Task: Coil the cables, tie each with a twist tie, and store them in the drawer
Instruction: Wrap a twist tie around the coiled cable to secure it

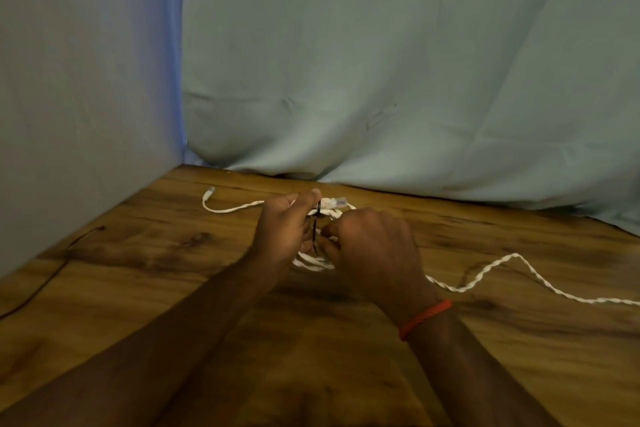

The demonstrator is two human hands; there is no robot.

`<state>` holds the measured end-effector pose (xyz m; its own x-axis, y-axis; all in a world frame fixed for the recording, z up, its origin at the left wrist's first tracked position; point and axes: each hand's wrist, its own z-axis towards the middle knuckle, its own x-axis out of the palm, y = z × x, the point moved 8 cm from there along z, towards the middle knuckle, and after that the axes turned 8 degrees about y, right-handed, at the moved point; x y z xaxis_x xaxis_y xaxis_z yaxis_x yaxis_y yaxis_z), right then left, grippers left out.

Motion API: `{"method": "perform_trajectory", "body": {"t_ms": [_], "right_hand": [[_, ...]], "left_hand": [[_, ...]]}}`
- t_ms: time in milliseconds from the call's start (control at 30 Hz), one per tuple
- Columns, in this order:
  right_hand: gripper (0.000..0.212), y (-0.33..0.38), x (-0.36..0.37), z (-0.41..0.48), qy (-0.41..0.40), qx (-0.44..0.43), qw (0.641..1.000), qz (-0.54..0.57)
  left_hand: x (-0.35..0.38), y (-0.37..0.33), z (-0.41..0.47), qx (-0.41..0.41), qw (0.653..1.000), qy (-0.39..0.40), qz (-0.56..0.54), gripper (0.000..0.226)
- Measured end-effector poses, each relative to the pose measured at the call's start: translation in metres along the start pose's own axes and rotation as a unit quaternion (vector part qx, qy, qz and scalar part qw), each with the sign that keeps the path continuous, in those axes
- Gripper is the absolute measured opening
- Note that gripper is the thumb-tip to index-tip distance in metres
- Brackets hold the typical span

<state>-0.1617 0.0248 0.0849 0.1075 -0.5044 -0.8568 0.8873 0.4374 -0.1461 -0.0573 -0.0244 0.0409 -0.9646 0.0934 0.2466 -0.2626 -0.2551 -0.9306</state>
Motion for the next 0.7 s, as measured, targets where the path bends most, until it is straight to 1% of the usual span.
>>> {"method": "perform_trajectory", "body": {"t_ms": [100,133,200,267,300,333,367,433,500,533,567,633,700], "right_hand": [[0.035,0.001,0.005,0.003,0.023,0.006,0.997,0.074],[0.039,0.003,0.005,0.003,0.018,0.005,0.995,0.094],[0.043,0.008,0.003,0.001,-0.022,0.005,0.995,0.097],[0.037,0.008,0.002,0.000,-0.068,0.017,0.994,0.088],[0.031,0.006,0.001,0.000,-0.077,0.032,0.992,0.099],[0.025,0.003,0.003,0.000,-0.068,0.045,0.989,0.126],[0.022,0.000,0.005,0.001,-0.051,0.056,0.983,0.165],[0.024,-0.004,0.008,0.002,-0.025,0.074,0.961,0.265],[0.031,-0.003,0.009,0.003,-0.017,0.086,0.923,0.374],[0.033,0.001,0.010,0.004,-0.013,0.087,0.906,0.413],[0.033,0.005,0.009,0.003,-0.010,0.085,0.893,0.442],[0.037,0.011,0.012,0.003,0.008,0.089,0.867,0.490],[0.041,0.015,0.017,0.002,0.035,0.102,0.840,0.531]], "left_hand": [[0.001,-0.006,-0.002,0.004,1.000,-0.003,-0.006,0.040],[0.000,-0.009,-0.002,0.007,1.000,-0.009,-0.009,0.040],[0.000,-0.012,-0.002,0.013,1.000,-0.015,-0.018,0.043],[0.000,-0.014,-0.001,0.020,0.999,-0.019,-0.024,0.048],[-0.001,-0.013,0.000,0.022,0.999,-0.018,-0.024,0.053],[-0.001,-0.014,0.000,0.024,0.999,-0.016,-0.023,0.057],[-0.004,-0.014,0.002,0.029,0.999,-0.016,-0.021,0.055],[-0.009,-0.012,0.006,0.041,0.999,-0.020,-0.003,0.038],[-0.016,-0.014,0.006,0.057,0.997,-0.038,0.017,0.044],[-0.020,-0.017,0.006,0.072,0.995,-0.050,0.037,0.039],[-0.023,-0.022,0.007,0.097,0.991,-0.061,0.064,0.037],[-0.027,-0.036,0.004,0.148,0.978,-0.082,0.124,0.041],[-0.029,-0.043,0.001,0.182,0.964,-0.103,0.162,0.043]]}}
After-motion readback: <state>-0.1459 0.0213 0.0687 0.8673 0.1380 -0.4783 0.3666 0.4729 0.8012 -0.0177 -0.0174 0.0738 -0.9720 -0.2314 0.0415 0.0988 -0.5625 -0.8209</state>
